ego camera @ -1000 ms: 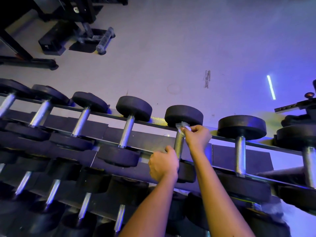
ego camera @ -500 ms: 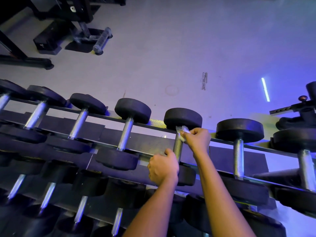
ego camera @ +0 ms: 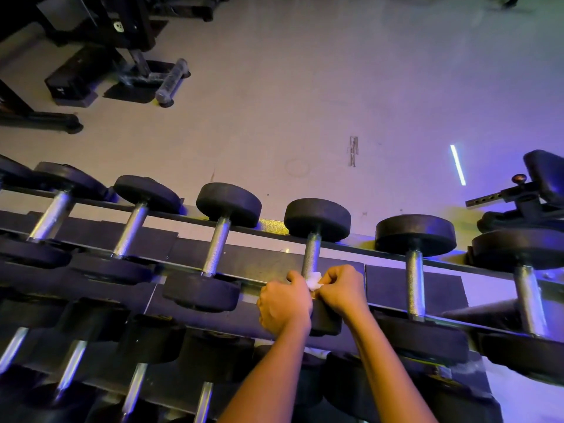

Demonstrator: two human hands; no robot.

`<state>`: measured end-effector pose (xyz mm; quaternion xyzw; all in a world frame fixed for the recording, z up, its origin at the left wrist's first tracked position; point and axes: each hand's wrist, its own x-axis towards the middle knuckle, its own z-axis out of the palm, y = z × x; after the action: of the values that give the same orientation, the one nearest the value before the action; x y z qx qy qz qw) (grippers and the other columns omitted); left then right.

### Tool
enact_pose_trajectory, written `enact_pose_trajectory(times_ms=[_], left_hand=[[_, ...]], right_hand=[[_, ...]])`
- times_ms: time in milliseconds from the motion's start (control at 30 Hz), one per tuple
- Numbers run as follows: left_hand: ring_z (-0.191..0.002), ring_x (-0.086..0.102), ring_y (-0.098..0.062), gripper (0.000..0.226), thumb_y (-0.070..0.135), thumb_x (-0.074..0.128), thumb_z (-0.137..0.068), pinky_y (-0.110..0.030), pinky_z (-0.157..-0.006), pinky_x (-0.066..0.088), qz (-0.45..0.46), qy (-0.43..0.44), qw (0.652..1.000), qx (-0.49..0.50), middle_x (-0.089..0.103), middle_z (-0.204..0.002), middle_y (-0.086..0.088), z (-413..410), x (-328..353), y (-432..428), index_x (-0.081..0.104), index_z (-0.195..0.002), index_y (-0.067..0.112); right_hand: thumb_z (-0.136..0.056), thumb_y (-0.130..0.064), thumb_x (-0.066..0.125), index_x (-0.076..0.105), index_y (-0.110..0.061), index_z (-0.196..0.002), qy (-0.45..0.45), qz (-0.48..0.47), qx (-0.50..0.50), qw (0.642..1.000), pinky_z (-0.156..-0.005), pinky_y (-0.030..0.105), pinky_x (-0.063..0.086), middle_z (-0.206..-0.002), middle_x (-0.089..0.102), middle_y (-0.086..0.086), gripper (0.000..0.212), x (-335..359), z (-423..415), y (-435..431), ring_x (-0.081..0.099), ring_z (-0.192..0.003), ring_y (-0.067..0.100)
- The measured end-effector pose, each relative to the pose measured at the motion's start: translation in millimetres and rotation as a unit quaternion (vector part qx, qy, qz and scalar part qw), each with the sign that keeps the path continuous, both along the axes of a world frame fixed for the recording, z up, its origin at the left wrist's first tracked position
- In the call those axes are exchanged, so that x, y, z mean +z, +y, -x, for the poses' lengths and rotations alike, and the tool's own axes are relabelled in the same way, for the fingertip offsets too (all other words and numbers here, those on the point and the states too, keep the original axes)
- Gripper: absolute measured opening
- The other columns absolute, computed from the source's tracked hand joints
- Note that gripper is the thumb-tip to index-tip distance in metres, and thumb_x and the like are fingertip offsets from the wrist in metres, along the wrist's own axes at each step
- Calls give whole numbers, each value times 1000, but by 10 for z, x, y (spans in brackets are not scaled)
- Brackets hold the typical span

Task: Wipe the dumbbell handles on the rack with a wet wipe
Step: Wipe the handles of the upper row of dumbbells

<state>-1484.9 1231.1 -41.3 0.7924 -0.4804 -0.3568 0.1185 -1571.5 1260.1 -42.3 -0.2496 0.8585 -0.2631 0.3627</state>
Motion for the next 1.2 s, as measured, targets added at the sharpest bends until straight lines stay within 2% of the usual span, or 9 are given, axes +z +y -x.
enact_pose_trajectory(times_ms=[233,400,500,633,733,867,1033,1133,1200], left_hand=[[-73,56,-20,39,45,44,-90,-29,-62,45,-1,-2,1000,7,62,-82,-5,1,-22,1,67,-87,13],[-76,57,-20,37,46,44,-89,-33,-68,49,-3,-1,1000,6,63,-84,-5,3,-28,-6,65,-83,16],[-76,58,-20,38,46,43,-88,-35,-71,52,3,5,1000,4,64,-83,-4,2,-43,-6,65,-82,16],[-75,58,-21,39,46,43,-88,-35,-71,53,4,9,1000,3,63,-81,-4,-8,-40,-4,66,-83,15],[-78,57,-23,38,44,44,-89,-34,-70,49,1,14,1000,0,59,-82,-4,-12,-10,-7,67,-85,14],[-78,56,-24,39,43,44,-89,-35,-70,49,0,14,1000,-6,58,-82,-5,-12,2,-5,67,-86,13],[-79,57,-26,40,45,43,-88,-38,-73,52,-1,15,1000,-7,64,-86,-9,-15,-34,-9,66,-81,14],[-80,57,-26,39,45,43,-88,-38,-74,52,-3,18,1000,-10,63,-87,-9,-8,-55,-14,66,-83,14],[-80,55,-25,38,44,43,-89,-37,-75,51,-1,13,1000,-17,60,-85,-7,-21,-58,-16,64,-84,13]], right_hand=[[-69,-17,83,69,-5,-65,-9,44,-63,997,-66,33,52,-70,68,9,19,-60,-77,59,59,-67,18],[-75,-17,79,71,-10,-63,28,122,-137,983,-65,35,51,-65,68,7,16,2,-70,-113,61,-65,21],[-74,-16,81,71,-8,-66,42,158,-170,972,-61,30,46,-64,65,6,16,28,71,-383,56,-60,17],[-72,-20,83,68,-3,-64,54,149,-152,976,-58,33,45,-61,63,7,24,-17,132,-462,55,-60,20],[-70,-25,84,65,-4,-58,35,105,-102,989,-53,27,42,-58,61,7,30,-61,36,-238,50,-55,14],[-67,-20,85,66,-4,-58,10,55,-86,995,-60,33,49,-60,65,10,26,-96,-114,48,53,-58,16],[-67,-15,84,66,-6,-54,10,69,-101,992,-58,33,49,-61,65,15,24,-49,-59,-57,51,-58,15],[-71,-16,81,56,-14,-47,43,111,-131,984,-55,30,40,-54,54,9,35,-2,50,-298,45,-55,16],[-73,-15,80,57,-14,-51,47,129,-145,980,-58,28,40,-57,56,7,32,25,135,-463,50,-57,18]])
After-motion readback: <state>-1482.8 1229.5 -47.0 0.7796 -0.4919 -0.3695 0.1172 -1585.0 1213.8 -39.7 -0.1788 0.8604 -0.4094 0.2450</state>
